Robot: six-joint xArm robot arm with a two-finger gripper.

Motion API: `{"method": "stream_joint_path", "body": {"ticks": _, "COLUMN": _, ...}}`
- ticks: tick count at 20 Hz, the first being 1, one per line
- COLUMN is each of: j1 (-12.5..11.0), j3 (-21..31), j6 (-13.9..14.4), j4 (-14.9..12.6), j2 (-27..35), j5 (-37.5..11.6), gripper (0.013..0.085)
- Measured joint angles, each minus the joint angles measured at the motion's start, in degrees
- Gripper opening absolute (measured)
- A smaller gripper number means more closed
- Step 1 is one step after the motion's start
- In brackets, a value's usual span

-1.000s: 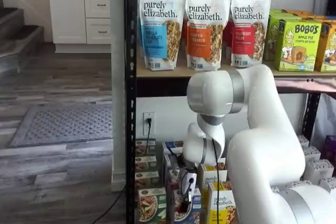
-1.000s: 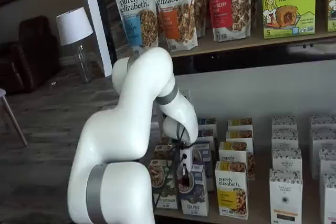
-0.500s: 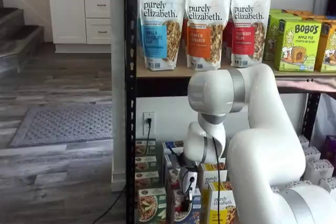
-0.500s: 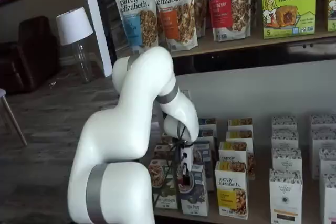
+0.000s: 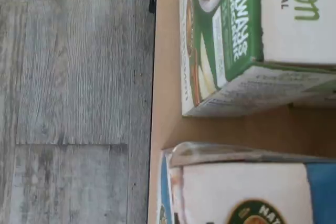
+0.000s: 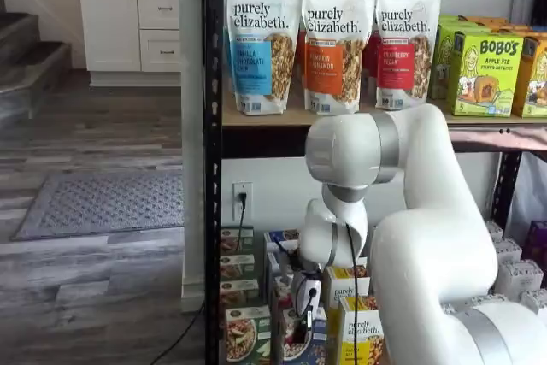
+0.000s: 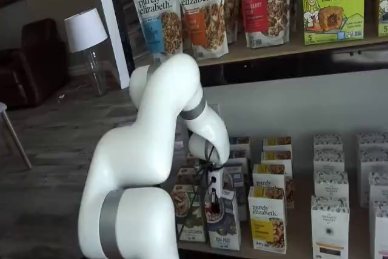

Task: Pick up the blue and white box that is on the bottom shelf, the second box from the left

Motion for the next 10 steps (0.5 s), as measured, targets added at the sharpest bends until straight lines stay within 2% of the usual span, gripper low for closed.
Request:
{"method": "stream_joint_path", "body": {"ticks": 5, "j1": -0.27, "j3": 0.47, "j6": 0.75, "j4": -1.15, "j2": -0.43, "j5": 0.48, "gripper": 0.045}}
{"method": "stream_joint_path", "body": {"ticks": 10, "j1": -0.45, "j3": 2.44, "j6": 0.23, "j4": -0.87, "j2": -1.69, "j5": 0.2, "gripper": 0.045}}
